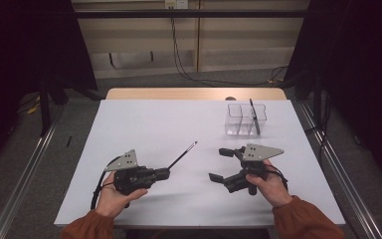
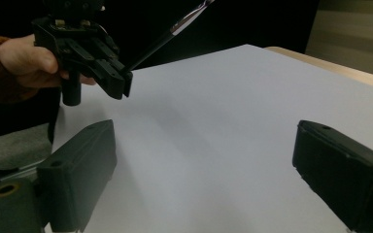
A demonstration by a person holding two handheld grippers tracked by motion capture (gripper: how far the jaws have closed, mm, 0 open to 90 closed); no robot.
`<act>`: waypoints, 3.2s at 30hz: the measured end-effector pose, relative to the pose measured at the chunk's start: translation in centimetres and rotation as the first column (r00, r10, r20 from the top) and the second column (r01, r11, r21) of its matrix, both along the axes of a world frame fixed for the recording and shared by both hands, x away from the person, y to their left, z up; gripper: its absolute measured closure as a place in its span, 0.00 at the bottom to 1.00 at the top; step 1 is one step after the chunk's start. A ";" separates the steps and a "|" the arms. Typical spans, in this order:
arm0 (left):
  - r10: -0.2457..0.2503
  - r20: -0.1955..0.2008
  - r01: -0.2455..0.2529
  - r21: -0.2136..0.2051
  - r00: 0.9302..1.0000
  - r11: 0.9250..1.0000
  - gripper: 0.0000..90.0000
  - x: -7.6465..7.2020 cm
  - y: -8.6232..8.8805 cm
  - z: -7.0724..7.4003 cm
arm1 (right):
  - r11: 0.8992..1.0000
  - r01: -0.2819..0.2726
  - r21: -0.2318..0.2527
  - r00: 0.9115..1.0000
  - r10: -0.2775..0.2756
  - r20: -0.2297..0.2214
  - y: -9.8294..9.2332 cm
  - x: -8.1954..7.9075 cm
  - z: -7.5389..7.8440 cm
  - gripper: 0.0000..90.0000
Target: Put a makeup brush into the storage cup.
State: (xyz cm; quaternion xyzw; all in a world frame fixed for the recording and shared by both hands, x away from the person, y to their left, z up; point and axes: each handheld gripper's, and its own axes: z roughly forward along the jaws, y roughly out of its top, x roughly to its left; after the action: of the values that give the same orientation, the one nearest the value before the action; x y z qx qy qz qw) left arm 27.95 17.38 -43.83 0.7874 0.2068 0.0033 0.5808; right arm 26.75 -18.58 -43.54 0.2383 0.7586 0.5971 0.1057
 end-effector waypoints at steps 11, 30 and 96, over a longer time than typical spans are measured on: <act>-0.023 0.031 0.024 -0.019 0.999 1.000 0.95 0.2 -2.0 0.3 | 0.997 -0.065 0.049 0.998 0.064 0.021 1.5 -0.1 0.9 0.07; -0.037 0.037 0.038 -0.015 0.999 0.999 0.95 0.1 -2.8 -0.3 | 0.993 -0.077 0.093 0.997 0.080 -0.025 2.9 1.2 1.1 0.31; 0.056 0.034 -0.057 0.033 0.998 0.998 0.43 0.0 -2.8 -1.0 | 0.964 -0.135 0.231 0.981 0.162 -0.105 1.6 2.2 1.1 0.95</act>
State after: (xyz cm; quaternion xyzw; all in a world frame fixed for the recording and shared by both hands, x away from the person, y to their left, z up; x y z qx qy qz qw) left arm 27.90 14.53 -44.82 0.7908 0.2195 0.0362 0.5701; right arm 28.92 -16.99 -42.48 0.2272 0.7078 0.6688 -0.0135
